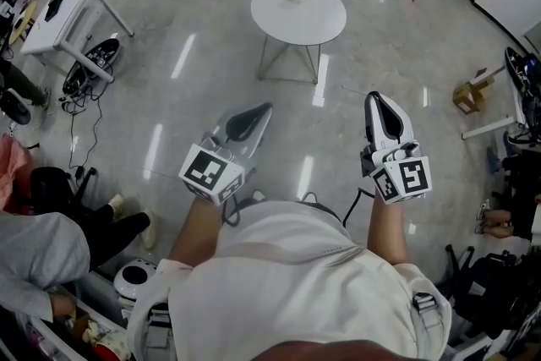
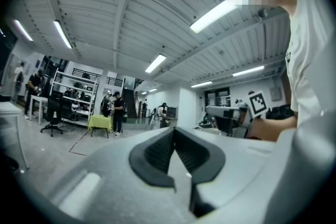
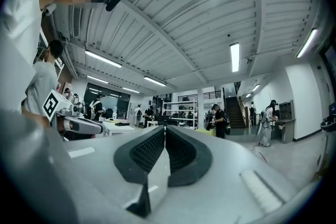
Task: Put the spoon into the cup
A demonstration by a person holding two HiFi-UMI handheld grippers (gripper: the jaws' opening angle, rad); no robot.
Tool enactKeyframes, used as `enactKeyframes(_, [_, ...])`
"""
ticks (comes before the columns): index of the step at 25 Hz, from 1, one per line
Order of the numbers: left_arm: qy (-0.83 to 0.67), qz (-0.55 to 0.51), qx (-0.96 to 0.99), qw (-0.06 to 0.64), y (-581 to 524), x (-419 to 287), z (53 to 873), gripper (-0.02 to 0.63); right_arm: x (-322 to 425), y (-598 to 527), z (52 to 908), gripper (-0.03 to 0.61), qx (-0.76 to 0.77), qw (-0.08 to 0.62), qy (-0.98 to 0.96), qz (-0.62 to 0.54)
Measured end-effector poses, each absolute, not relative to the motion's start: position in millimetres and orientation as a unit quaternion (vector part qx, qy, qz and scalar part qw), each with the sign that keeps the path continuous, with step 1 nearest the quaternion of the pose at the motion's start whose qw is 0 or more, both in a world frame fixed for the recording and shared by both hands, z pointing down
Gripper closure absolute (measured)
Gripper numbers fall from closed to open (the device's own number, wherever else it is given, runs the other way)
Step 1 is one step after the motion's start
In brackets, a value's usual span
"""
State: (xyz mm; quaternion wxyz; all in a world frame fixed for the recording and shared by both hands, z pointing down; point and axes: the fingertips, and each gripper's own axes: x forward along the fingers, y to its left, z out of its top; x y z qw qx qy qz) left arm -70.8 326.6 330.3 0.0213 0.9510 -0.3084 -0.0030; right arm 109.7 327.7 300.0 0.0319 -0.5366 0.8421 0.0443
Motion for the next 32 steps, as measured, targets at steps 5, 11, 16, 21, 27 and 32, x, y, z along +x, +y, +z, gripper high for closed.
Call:
enactKeyframes(5, [-0.313,-0.005,0.949,0.025,301,-118,339,0.614,68,303,300,0.568,-0.539,0.024,0.84,0.054])
enactKeyframes(11, [-0.312,-0.008,0.949,0.04,266,-126,349,0.614,60,270,305,0.568,-0.539,0.008,0.841,0.049])
enactKeyframes(16, [-0.313,-0.008,0.949,0.036,212,-107,353,0.614,76,215,315,0.568,-0.533,0.009,0.845,0.049])
enactKeyframes(21, [-0.319,-0.005,0.947,0.025,146,-63,344,0.614,116,142,315,0.568,-0.523,0.013,0.851,0.049])
enactKeyframes(27, [-0.337,0.002,0.941,0.019,66,-7,334,0.614,171,56,315,0.568,-0.506,0.017,0.861,0.042])
enactKeyframes(32, [-0.333,0.017,0.942,0.022,11,43,342,0.614,222,-8,328,0.568,-0.507,0.033,0.861,0.026])
